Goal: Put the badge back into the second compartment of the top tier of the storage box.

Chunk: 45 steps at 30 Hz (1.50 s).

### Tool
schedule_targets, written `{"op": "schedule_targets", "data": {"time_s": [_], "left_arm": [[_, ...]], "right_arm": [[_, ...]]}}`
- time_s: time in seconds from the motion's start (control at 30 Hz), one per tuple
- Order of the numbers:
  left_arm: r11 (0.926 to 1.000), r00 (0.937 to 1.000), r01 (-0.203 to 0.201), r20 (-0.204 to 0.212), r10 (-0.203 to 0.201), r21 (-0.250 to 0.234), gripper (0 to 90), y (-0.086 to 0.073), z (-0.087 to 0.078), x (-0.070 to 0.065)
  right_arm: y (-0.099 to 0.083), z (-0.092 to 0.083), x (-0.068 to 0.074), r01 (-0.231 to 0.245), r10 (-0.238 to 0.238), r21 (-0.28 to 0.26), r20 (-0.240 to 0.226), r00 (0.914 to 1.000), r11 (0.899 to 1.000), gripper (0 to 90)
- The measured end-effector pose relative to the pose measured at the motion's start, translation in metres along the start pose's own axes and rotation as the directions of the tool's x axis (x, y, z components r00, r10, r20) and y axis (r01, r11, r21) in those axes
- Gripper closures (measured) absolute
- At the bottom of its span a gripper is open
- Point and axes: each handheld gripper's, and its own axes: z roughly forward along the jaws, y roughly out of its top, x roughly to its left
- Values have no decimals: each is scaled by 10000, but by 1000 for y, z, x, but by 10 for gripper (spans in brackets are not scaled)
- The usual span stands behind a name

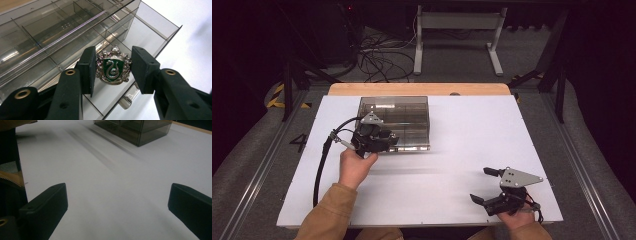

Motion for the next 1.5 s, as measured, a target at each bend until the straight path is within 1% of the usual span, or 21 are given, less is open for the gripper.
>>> {"op": "schedule_targets", "data": {"time_s": [0.2, 0.23, 0.37, 0.43, 0.53, 0.63, 0.8, 0.9, 0.93, 1.07, 1.1, 1.2, 1.37, 1.47, 1.5], "left_arm": [[10000, 9999, -92, -137, 92, 37, 565, 0, 0, 0], [10000, 9999, -55, -106, 56, 40, 565, 0, 1, 0], [9998, 9996, -169, -225, 171, 96, 563, 0, 1, -1], [9999, 9998, -88, -183, 90, 103, 562, 0, 2, -1], [9999, 9997, -132, -214, 134, 96, 555, 0, 2, -1], [9999, 9997, -90, -206, 92, 83, 526, 0, 2, -1], [9999, 9997, -141, -207, 141, -8, 519, 0, 1, -1], [9998, 9998, -146, -116, 144, -147, 516, 1, -3, -3], [9995, 9996, -246, -162, 242, -197, 513, 1, -5, -3], [9984, 9993, -346, -135, 340, -456, 503, 1, -13, -7], [9981, 9994, -341, -68, 338, -513, 497, 1, -16, -9], [9964, 9987, -504, -75, 500, -677, 481, 1, -22, -12], [9953, 9983, -572, 20, 575, -782, 477, 2, -27, -15], [9956, 9988, -470, 124, 481, -813, 477, 1, -28, -16], [9951, 9984, -555, 87, 564, -818, 476, 2, -29, -16]], "right_arm": [[0, 0, 0, 8, -8, 8, -1, 10000, 10000, 31], [0, 0, 0, 7, -7, -1, -6, 10000, 10000, 31], [0, 0, 0, 8, -8, 32, 3, 10000, 10000, 31], [0, 0, 1, 21, -21, 45, 22, 10000, 10000, 31], [0, -1, 1, 12, -12, 37, 32, 10000, 10000, 32], [0, 0, 1, 29, -29, 55, 32, 10000, 10000, 32], [0, 0, 0, 25, -25, 49, 32, 10000, 10000, 32], [0, 0, 0, 16, -16, 52, 15, 10000, 10000, 32], [0, 0, 0, 21, -21, 45, 14, 10000, 10000, 33], [0, -1, 0, 12, -12, 47, 27, 10000, 10000, 32], [0, -1, 0, 12, -12, 41, 35, 10000, 10000, 32], [0, -1, 1, 7, -7, 45, 38, 10000, 10000, 33], [0, -1, 1, 17, -17, 53, 26, 10000, 10000, 32], [0, -1, 1, 2, -2, 42, 32, 10000, 10000, 32], [0, -1, 0, 10, -10, 18, 28, 10000, 10000, 32]]}}
